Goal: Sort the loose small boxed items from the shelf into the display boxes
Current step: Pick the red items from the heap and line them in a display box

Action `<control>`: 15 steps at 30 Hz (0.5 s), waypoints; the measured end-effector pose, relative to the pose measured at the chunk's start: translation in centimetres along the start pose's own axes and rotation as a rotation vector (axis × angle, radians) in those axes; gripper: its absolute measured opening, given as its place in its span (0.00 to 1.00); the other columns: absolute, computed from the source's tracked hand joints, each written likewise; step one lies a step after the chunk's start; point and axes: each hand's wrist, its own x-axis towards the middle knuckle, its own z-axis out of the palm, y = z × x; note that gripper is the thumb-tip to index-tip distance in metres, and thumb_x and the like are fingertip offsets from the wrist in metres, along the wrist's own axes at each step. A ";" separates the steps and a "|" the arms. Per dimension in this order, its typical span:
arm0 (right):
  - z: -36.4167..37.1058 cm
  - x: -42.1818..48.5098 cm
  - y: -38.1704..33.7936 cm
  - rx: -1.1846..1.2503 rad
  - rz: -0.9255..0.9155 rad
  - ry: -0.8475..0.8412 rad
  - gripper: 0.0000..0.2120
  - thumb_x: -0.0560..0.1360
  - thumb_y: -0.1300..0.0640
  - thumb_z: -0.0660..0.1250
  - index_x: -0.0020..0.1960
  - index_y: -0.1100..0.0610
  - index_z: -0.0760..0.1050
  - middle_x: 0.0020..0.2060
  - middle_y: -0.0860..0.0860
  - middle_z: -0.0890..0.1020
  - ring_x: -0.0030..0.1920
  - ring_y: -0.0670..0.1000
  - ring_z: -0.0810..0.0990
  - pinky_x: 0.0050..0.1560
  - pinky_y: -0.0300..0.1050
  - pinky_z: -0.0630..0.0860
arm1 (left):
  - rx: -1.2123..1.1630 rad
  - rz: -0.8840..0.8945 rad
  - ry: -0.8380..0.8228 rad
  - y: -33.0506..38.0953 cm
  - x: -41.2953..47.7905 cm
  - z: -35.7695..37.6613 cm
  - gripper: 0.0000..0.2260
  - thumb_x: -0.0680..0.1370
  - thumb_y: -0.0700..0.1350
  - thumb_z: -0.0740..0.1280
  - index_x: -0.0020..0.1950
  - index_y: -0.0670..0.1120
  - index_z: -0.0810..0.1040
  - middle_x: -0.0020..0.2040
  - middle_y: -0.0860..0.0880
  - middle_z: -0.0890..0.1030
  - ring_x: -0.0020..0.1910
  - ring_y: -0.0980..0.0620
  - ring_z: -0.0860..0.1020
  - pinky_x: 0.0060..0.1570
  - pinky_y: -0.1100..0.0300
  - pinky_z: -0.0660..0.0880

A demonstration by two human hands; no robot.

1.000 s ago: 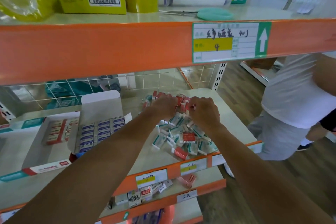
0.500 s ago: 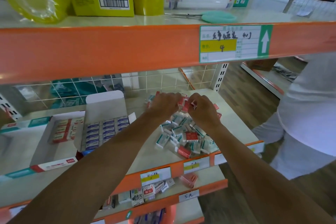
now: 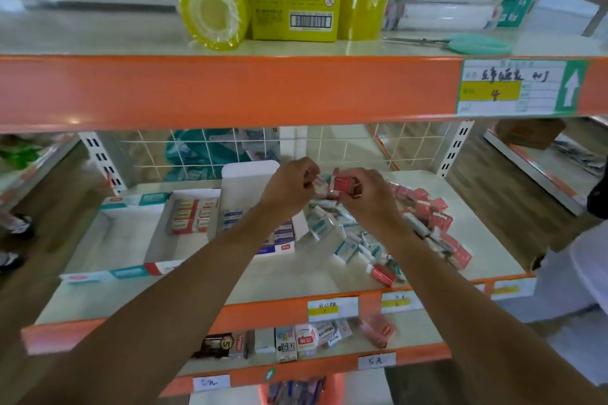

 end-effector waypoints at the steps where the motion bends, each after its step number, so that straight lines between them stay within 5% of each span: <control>1: 0.4 0.1 -0.4 0.015 -0.008 0.003 0.14 0.72 0.62 0.71 0.57 0.54 0.78 0.48 0.53 0.75 0.49 0.53 0.76 0.49 0.38 0.70 | -0.021 -0.024 0.001 -0.4 -0.3 -0.6 0.11 0.73 0.35 0.67 0.54 0.44 0.77 0.50 0.48 0.80 0.47 0.51 0.79 0.46 0.61 0.76; 5: 1.6 0.3 -2.2 0.057 -0.035 0.001 0.14 0.72 0.59 0.73 0.57 0.57 0.78 0.46 0.50 0.77 0.46 0.48 0.76 0.44 0.31 0.69 | -0.042 -0.088 0.031 -1.8 -1.5 -2.6 0.11 0.73 0.38 0.69 0.55 0.45 0.77 0.47 0.51 0.79 0.44 0.53 0.77 0.41 0.66 0.70; 8: 2.6 0.4 -3.3 0.122 -0.037 0.013 0.11 0.73 0.59 0.72 0.55 0.61 0.79 0.45 0.52 0.81 0.43 0.46 0.79 0.44 0.27 0.74 | -0.121 -0.147 0.070 -2.8 -2.2 -3.8 0.08 0.74 0.38 0.68 0.51 0.48 0.76 0.47 0.50 0.80 0.42 0.51 0.81 0.42 0.61 0.77; 11: 3.7 0.6 -4.2 0.188 -0.015 -0.031 0.08 0.76 0.58 0.69 0.53 0.60 0.78 0.44 0.53 0.83 0.44 0.49 0.82 0.49 0.41 0.80 | -0.246 -0.228 0.085 -3.5 -2.9 -4.9 0.08 0.76 0.36 0.67 0.50 0.48 0.75 0.45 0.48 0.81 0.38 0.50 0.83 0.41 0.55 0.82; 15: 5.0 0.8 -5.6 0.215 0.030 -0.060 0.06 0.78 0.54 0.66 0.48 0.56 0.77 0.40 0.52 0.83 0.40 0.50 0.84 0.46 0.55 0.81 | -0.306 -0.290 0.080 -4.3 -3.6 -6.3 0.08 0.76 0.36 0.66 0.53 0.47 0.75 0.48 0.47 0.80 0.38 0.51 0.83 0.38 0.61 0.81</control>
